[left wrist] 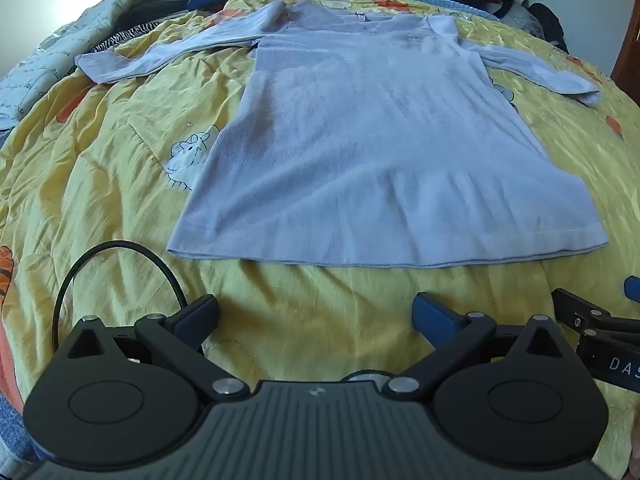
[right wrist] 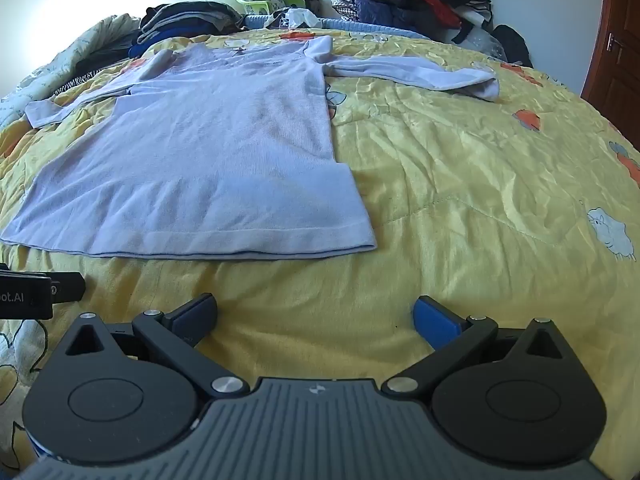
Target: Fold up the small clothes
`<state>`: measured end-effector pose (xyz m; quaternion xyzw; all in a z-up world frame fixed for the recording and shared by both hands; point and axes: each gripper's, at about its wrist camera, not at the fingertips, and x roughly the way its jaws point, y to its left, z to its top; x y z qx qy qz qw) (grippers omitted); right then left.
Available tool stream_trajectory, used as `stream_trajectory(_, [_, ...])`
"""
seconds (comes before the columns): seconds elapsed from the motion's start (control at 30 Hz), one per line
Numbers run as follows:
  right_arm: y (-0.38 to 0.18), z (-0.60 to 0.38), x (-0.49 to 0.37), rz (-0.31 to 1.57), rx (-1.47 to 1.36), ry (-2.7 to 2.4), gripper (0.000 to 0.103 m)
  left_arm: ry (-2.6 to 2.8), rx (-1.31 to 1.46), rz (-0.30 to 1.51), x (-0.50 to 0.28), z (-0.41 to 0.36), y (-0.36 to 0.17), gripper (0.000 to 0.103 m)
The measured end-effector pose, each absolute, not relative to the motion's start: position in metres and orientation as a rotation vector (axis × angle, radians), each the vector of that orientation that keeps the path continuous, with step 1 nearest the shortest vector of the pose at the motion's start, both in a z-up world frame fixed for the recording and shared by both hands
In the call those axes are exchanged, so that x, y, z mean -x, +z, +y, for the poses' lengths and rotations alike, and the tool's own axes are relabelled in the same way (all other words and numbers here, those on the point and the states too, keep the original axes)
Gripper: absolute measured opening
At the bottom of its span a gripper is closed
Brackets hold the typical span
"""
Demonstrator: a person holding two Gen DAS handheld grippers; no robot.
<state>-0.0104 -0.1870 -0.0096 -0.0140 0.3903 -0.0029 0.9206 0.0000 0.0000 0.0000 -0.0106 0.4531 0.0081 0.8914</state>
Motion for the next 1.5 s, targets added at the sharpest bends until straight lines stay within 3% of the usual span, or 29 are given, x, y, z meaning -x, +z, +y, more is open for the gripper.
stream_trajectory(1.5, [-0.0094, -0.186, 0.0148, 0.778, 0.034, -0.001, 0.103, 0.015, 0.02, 0.947, 0.0003, -0.0011, -0.001, 0.103])
